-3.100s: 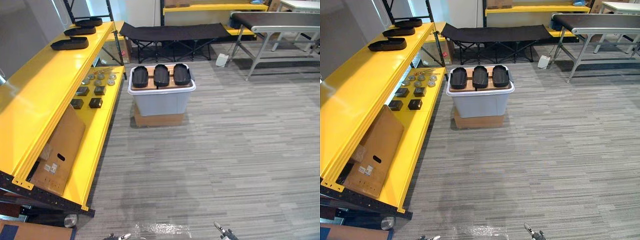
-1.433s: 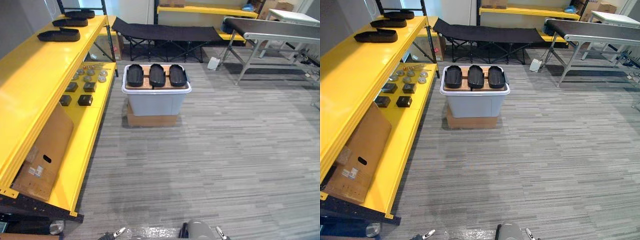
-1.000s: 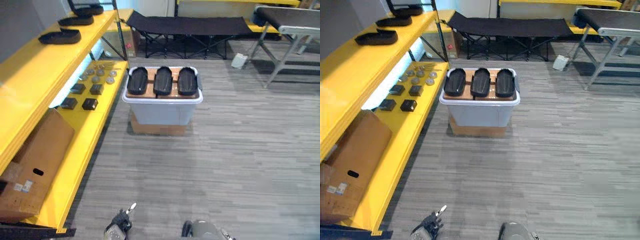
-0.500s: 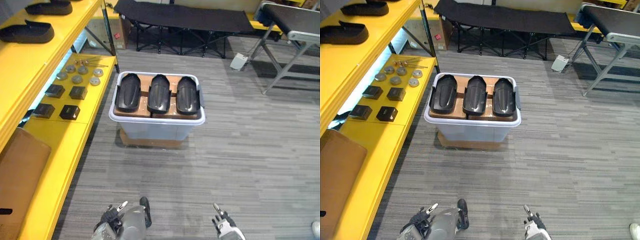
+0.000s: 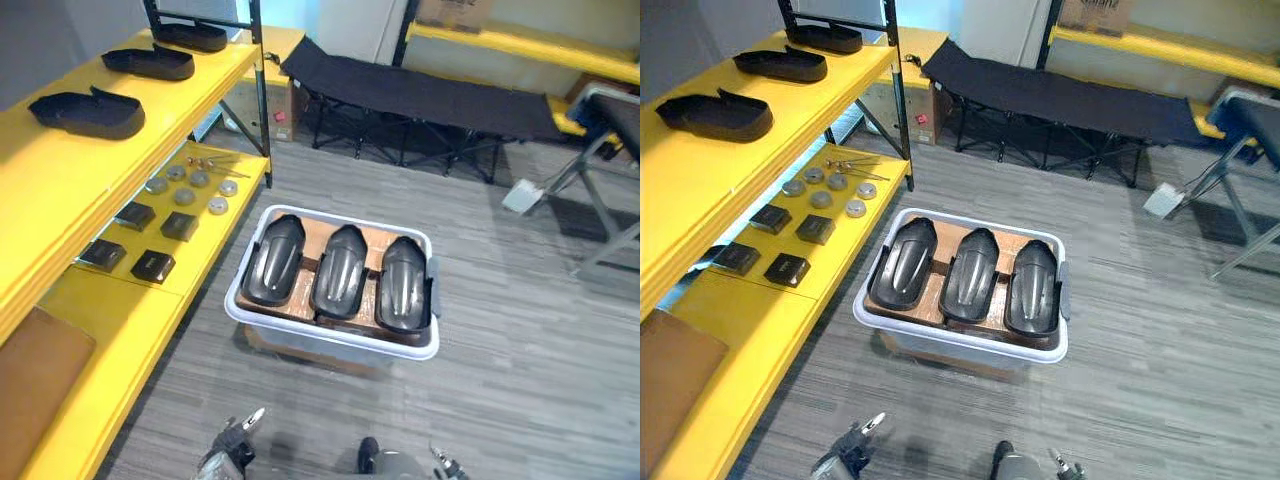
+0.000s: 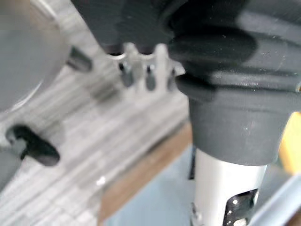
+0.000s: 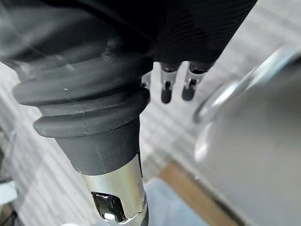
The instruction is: Walk over and take plastic housings, then place them on the shelf
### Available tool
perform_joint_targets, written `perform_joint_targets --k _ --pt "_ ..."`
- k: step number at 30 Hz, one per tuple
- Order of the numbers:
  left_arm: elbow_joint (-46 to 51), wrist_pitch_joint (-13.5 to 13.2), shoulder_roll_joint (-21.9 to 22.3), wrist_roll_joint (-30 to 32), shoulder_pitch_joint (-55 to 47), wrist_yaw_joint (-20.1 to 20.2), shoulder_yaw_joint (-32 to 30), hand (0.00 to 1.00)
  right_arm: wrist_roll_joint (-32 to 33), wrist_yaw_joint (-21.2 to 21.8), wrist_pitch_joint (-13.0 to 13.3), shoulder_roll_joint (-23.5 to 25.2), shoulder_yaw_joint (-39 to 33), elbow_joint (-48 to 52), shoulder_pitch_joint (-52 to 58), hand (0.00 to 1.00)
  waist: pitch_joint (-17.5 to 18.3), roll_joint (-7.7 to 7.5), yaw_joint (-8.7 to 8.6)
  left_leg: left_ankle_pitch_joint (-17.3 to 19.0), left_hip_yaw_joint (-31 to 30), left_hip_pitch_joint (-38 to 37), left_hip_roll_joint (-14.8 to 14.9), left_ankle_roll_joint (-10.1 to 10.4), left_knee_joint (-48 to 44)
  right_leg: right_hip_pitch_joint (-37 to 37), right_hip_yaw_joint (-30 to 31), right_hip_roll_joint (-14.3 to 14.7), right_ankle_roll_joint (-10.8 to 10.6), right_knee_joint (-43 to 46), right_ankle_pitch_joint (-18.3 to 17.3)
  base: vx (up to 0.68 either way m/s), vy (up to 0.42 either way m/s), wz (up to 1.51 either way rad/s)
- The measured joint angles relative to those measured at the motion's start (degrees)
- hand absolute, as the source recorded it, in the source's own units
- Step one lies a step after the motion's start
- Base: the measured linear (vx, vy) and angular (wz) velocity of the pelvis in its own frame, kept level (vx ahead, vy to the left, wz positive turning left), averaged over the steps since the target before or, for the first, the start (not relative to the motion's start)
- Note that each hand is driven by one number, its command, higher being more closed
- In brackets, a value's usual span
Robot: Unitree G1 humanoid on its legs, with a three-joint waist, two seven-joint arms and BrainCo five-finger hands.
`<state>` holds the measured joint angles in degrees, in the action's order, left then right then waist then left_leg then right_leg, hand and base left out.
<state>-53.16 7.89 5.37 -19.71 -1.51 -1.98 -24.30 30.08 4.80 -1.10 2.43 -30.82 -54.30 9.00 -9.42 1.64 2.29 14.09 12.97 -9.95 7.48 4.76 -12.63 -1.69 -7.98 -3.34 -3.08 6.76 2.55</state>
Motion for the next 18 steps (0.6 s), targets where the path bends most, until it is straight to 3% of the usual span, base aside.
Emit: perform_joint_targets --k 2,3,5,7,9,10,11,13,14,16,17,18 --pt "-0.33 0.07 0.13 0.00 -0.51 -0.07 -2.13 0.00 -0.82 -0.04 0.02 -0.09 0.00 0.11 0.60 0.00 -0.12 0.12 -0.04 -0.06 0.08 1.88 1.05 0.02 -8.51 3.29 0.00 0.22 0.67 -1.67 -0.79 0.17 -0.115 -0.10" --pt "-0.21 -0.18 0.16 -0.01 -0.78 -0.04 -3.24 0.00 -1.82 0.06 0.02 -0.02 0.54 1.00 1.83 0.00 -0.08 -0.19 -0.01 -0.27 -0.40 5.89 2.24 0.27 -18.40 4.98 -0.21 0.01 0.49 -2.02 -2.55 0.13 -0.071 0.11" --pt "-0.03 -0.44 0.05 0.12 -0.86 0.35 -3.70 0.00 -4.00 0.09 0.35 0.15 1.72 1.69 2.74 0.00 -0.41 0.32 -0.08 2.09 0.36 11.06 6.01 0.21 -28.41 7.05 -1.46 -0.14 0.16 -2.54 -4.09 0.10 -0.023 0.19" --pt "0.23 -1.98 -0.35 2.71 -1.12 0.99 -3.56 0.00 -6.67 0.55 2.14 -0.14 2.80 3.24 3.00 0.00 -0.74 -0.18 -0.01 2.78 1.82 11.96 8.86 -0.34 -22.82 8.09 -1.58 -1.80 -0.82 -2.33 -4.53 0.03 0.067 0.05" --pt "0.20 -2.57 -0.29 3.65 -1.47 0.91 -3.43 0.00 -9.00 1.75 3.72 -0.37 4.24 5.33 3.26 0.00 -0.78 0.17 -0.62 -1.01 1.54 11.23 9.53 0.91 -14.58 7.91 -1.45 -2.91 -2.56 -2.00 -4.74 0.02 0.165 -0.09" --pt "0.09 -2.68 -0.74 4.27 -1.56 0.84 -2.90 0.00 -11.10 2.35 4.25 -0.77 5.11 5.85 3.12 0.00 -0.83 -0.10 -0.73 -0.38 0.90 9.46 7.44 3.27 -10.07 7.67 -1.01 -3.95 -3.89 -2.23 -4.78 0.05 0.336 0.15" --pt "0.21 -2.69 -2.23 5.10 -1.21 0.90 -0.56 0.00 -14.36 3.73 5.10 0.63 6.47 5.74 3.13 0.00 -0.86 -1.98 -1.55 -0.62 1.38 7.94 4.14 3.08 -4.47 7.07 -1.61 -6.58 -4.81 -2.57 -4.32 0.03 0.291 0.11" --pt "0.30 -2.95 -3.52 5.31 -0.62 0.99 1.23 0.00 -16.96 5.75 6.58 1.66 7.86 5.74 3.61 0.00 -0.78 -3.12 -1.05 -1.47 1.95 7.92 2.29 2.54 -2.66 6.07 -1.44 -8.08 -5.24 -2.82 -4.00 0.02 0.157 0.05" --pt "-0.39 -3.02 -5.35 5.72 -0.90 0.81 4.28 0.00 -21.72 8.68 10.90 1.26 13.38 6.49 4.10 0.00 0.01 -4.33 -1.31 -2.08 1.99 7.83 0.32 1.90 -1.05 6.09 -1.41 -9.56 -6.43 -4.06 -3.14 0.03 0.100 0.03" --pt "-0.96 -3.10 -6.09 5.70 -0.95 0.81 6.69 0.00 -25.35 10.32 13.70 -0.03 19.86 8.08 4.74 0.00 0.12 -4.46 -1.42 -2.55 1.90 7.11 -0.44 1.63 0.20 6.85 -1.37 -9.87 -6.38 -5.27 -2.54 0.05 0.065 0.07" --pt "-2.11 -3.03 -7.09 5.48 -0.86 0.85 10.05 0.00 -29.27 13.15 17.21 -1.98 29.04 11.14 4.91 0.00 0.90 -4.57 -1.51 -3.64 1.75 6.88 -1.37 1.63 2.04 6.76 -1.51 -10.01 -6.40 -6.46 -2.17 0.04 0.028 0.06" --pt "-2.12 -3.00 -7.29 5.49 -0.82 0.85 11.26 0.00 -30.47 14.48 18.86 -2.91 32.87 12.98 4.58 0.00 0.99 -4.55 -1.54 -4.10 1.59 6.94 -1.45 1.67 2.70 6.67 -1.66 -9.95 -6.43 -6.68 -2.08 0.04 -0.002 0.14"
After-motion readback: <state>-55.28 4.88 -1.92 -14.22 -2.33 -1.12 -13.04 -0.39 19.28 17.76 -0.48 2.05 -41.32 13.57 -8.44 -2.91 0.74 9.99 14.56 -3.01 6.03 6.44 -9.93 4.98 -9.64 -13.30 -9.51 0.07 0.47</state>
